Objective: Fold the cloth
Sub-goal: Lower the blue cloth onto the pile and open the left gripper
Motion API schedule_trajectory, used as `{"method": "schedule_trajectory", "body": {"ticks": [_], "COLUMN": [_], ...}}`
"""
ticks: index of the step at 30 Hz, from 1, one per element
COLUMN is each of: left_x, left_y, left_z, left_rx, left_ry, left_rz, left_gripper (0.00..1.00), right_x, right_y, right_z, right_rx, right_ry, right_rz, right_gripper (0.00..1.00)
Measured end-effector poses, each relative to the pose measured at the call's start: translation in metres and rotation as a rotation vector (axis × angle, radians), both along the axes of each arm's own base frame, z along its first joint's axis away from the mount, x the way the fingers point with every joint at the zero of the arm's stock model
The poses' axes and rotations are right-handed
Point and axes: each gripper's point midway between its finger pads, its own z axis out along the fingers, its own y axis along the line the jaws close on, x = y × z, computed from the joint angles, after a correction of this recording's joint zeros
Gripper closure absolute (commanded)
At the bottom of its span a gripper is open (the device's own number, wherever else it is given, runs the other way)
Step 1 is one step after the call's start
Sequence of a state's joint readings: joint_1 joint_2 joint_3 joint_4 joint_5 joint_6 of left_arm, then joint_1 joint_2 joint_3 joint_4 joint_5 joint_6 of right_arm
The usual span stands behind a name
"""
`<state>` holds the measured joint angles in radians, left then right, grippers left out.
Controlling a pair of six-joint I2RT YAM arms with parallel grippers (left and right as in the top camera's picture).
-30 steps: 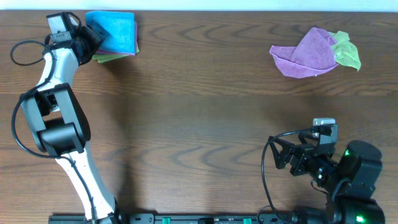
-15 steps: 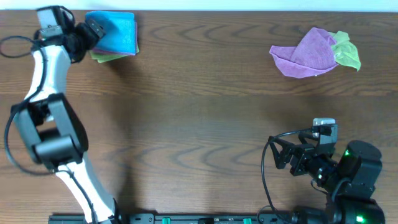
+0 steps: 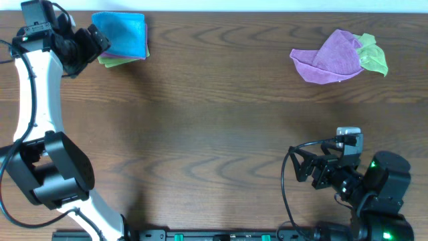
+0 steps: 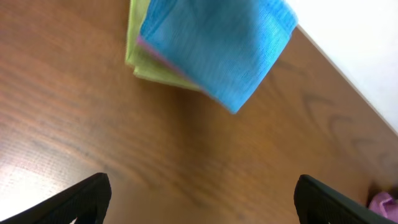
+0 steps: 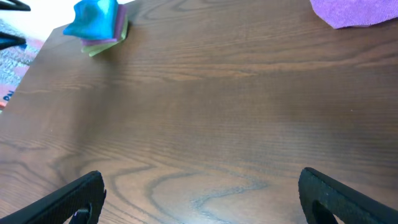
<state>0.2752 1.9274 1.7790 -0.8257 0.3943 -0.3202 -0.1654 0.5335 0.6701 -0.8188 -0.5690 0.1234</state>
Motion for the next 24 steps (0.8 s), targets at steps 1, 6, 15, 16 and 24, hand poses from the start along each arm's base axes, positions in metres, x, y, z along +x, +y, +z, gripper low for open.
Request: {"method": "schedule_trajectory", "body": {"ticks": [1,6,15,16,24], "left_x": [-0.005,-0.035,-0.078,-0.081,-0.076], "left_y": [-0.001,-0.005,-0.027,-0.030,-0.095], "left_z": [0.000,0.002,-0.002,-0.003,-0.002], "left_rx": [0.002,0.018,-0.060,-0.061,-0.015], "left_ry": [0.015,0.106,0.263,0.274,0.246], "left_rz": [-0.006,-0.021,-0.065,-0.080,-0.302], "left_gripper": [0.05,0.05,0.05,0.05,0.05], "right_x": [0.000,0.000,-0.001,-0.001,-0.002], "right_y": [0.000,0.000,0.000,0.000,0.000], "right_z": [0.000,0.000,-0.002,-0.002,-0.002], "right_rx": [0.000,0.001,0.002,0.002,0.002], "right_ry": [0.000,0.000,0.010,0.011,0.011], "right_rz": [0.000,0.000,0.000,0.000,0.000], "right_gripper": [0.01,0.01,0.01,0.01,0.01]}}
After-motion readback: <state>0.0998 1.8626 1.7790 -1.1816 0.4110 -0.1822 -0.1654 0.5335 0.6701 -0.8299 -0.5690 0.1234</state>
